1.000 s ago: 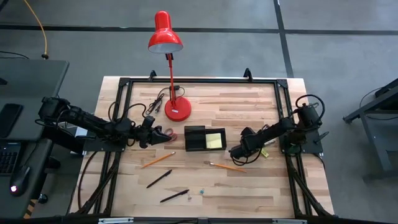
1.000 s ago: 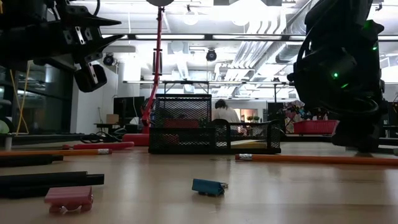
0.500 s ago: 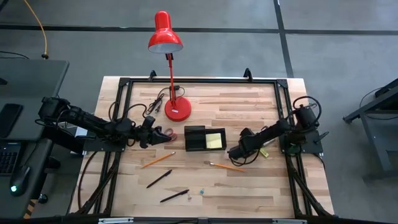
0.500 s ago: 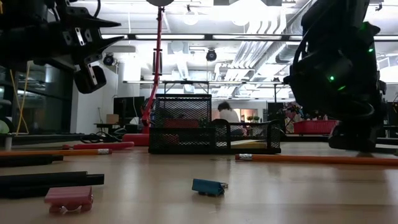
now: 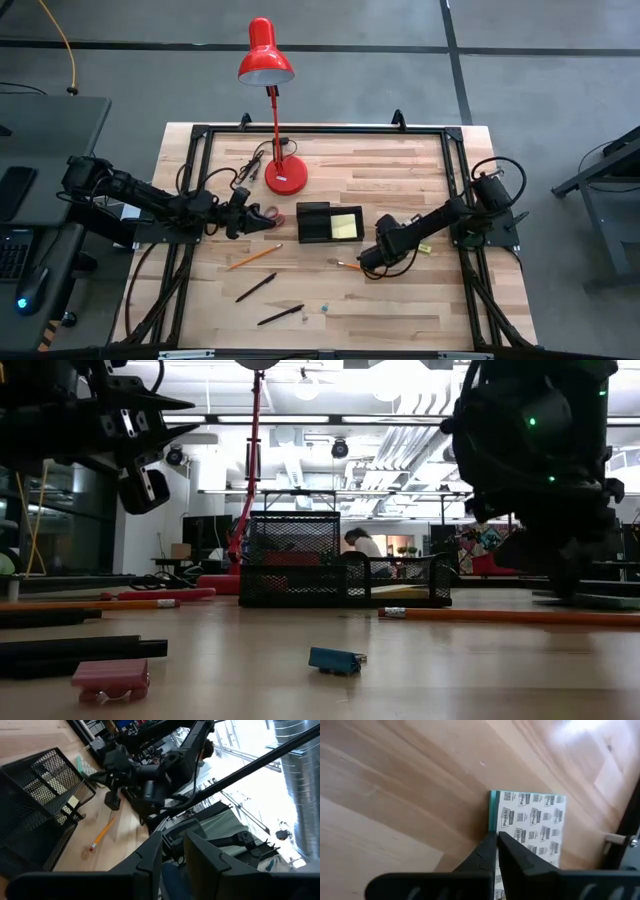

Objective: Pick and place office supplies into organizer
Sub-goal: Put the blue sticky notes into the black desk organizer

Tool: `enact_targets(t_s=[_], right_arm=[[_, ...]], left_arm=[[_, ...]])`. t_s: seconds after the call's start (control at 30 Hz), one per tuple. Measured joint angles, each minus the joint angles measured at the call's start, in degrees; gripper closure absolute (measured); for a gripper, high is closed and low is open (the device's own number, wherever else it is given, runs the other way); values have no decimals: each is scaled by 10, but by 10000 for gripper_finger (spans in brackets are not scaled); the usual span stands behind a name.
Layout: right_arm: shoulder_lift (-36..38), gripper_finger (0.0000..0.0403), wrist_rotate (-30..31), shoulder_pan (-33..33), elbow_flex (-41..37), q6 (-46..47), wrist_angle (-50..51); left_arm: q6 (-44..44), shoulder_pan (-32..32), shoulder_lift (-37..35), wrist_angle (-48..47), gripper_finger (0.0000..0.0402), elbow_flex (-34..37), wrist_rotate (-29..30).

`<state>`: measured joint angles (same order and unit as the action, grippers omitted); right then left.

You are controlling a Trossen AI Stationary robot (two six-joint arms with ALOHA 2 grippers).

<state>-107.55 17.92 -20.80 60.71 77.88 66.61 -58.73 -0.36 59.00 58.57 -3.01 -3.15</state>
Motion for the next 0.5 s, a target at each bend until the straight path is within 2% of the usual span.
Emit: enact_targets(t_s=[0.17,0.37,0.5], right_arm=[[0,402,31,-8,28,32,59],[1,402,58,-7,57,29,67],[2,402,44,-7,52,16,63]], left_arm=[[0,0,0,-2,328,0,-2],[0,0,0,-9,328,0,-2],[-1,0,0,-9,328,0,-2]])
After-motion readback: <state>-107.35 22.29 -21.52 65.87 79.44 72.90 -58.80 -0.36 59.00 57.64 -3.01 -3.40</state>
